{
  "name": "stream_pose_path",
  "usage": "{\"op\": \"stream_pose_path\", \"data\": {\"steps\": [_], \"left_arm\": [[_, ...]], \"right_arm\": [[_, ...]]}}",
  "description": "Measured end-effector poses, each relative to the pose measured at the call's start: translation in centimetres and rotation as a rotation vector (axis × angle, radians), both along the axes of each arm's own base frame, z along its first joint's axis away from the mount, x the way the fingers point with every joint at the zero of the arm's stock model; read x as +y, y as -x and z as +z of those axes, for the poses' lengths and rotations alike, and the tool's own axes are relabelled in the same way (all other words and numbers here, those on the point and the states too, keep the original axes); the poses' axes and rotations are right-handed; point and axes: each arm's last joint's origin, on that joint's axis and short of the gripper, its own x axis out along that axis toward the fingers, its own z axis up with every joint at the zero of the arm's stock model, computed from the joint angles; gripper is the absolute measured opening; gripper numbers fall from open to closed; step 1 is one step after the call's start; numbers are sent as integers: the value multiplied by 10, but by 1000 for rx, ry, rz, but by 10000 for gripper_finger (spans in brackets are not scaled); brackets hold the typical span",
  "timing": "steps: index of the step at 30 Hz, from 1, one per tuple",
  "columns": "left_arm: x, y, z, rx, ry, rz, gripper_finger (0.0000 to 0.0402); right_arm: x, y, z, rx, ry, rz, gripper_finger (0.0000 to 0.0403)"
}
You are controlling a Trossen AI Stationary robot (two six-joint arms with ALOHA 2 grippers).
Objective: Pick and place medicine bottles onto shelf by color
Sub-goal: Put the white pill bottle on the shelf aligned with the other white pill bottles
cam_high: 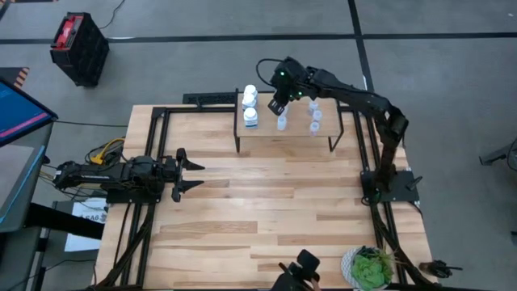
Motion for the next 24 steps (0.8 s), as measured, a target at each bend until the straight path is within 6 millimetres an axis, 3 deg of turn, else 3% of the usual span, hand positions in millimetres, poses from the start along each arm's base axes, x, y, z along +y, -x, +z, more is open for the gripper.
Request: {"op": "stream_pose_path", "data": {"steps": [24], "left_arm": [[0, 0, 0, 0, 0, 0, 238]], "right_arm": [[4, -1, -9, 37, -20, 9, 158]]}}
